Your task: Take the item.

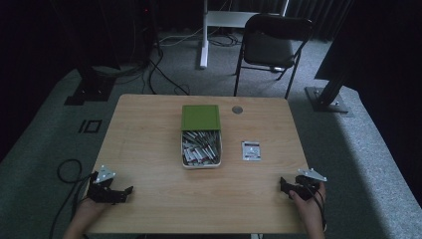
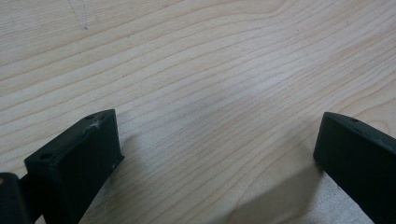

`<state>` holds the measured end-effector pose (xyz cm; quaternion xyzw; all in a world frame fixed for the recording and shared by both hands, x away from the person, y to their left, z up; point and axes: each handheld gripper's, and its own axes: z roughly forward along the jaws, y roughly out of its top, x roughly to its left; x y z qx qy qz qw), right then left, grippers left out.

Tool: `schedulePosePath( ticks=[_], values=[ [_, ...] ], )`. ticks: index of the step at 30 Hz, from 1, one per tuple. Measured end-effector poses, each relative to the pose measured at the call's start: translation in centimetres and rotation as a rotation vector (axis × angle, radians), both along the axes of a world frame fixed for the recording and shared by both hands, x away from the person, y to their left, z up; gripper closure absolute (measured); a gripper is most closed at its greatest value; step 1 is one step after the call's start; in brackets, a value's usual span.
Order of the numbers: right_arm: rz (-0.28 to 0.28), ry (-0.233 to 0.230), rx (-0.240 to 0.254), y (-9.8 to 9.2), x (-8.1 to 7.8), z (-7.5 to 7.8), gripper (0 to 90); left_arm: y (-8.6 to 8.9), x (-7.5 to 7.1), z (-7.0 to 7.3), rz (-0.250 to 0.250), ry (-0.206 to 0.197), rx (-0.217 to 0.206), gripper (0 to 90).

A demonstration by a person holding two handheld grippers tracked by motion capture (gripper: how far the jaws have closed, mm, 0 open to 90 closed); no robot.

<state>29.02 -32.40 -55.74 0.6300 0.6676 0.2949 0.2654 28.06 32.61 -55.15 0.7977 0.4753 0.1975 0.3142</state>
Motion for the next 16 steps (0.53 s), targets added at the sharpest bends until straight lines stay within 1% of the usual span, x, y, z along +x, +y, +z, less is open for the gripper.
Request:
schedulePosePath(
  ticks=[4,16],
  values=[
    [0.012,0.001,0.001,0.00,-0.23,0.00,13.8,0.00,0.00,0.00,0.000,0.000,0.000,1.4],
    [0.011,0.000,0.000,0.01,-0.26,-0.02,13.6,0.00,0.00,0.00,0.000,0.000,0.000,1.4]
  ],
)
